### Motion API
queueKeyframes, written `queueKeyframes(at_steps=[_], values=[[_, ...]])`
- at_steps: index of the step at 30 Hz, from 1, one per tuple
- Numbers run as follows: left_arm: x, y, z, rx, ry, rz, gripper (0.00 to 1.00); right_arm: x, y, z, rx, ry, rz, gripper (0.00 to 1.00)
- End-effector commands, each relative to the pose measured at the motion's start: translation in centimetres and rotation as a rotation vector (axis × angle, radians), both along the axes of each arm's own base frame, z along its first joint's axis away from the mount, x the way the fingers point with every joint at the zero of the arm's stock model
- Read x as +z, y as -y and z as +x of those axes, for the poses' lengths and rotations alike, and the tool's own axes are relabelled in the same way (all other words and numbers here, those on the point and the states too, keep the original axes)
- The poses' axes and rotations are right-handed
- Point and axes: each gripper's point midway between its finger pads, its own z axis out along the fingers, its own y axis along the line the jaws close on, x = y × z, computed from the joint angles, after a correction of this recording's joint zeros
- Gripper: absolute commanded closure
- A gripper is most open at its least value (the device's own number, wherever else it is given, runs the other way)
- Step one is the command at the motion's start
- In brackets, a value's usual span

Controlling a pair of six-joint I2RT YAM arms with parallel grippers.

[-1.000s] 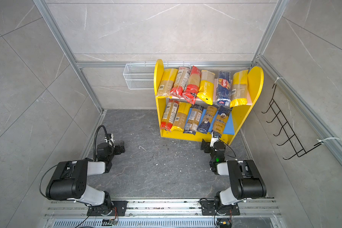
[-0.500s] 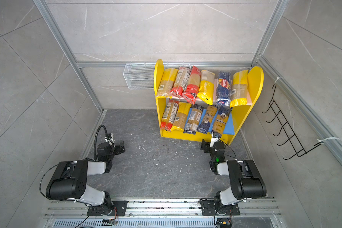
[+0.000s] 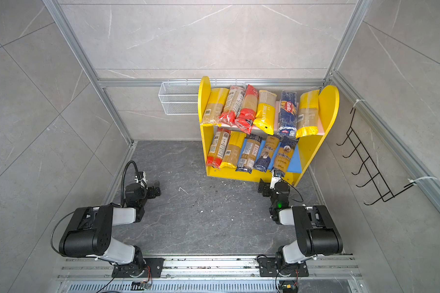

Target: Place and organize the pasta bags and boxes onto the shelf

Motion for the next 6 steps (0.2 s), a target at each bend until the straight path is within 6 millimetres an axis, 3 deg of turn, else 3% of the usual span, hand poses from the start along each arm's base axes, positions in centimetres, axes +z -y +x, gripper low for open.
queueKeyframes(at_steps=[1,6], values=[[1.69,-0.01,0.66,-0.011,0.066,0.030,0.00,0.70,0.00,0.57,-0.004,0.018,-0.019,0.00],[1.66,0.00,0.64,-0.011,0.066,0.030,0.00,0.77,-0.03,0.52,-0.006,0.021,-0.025,0.00]])
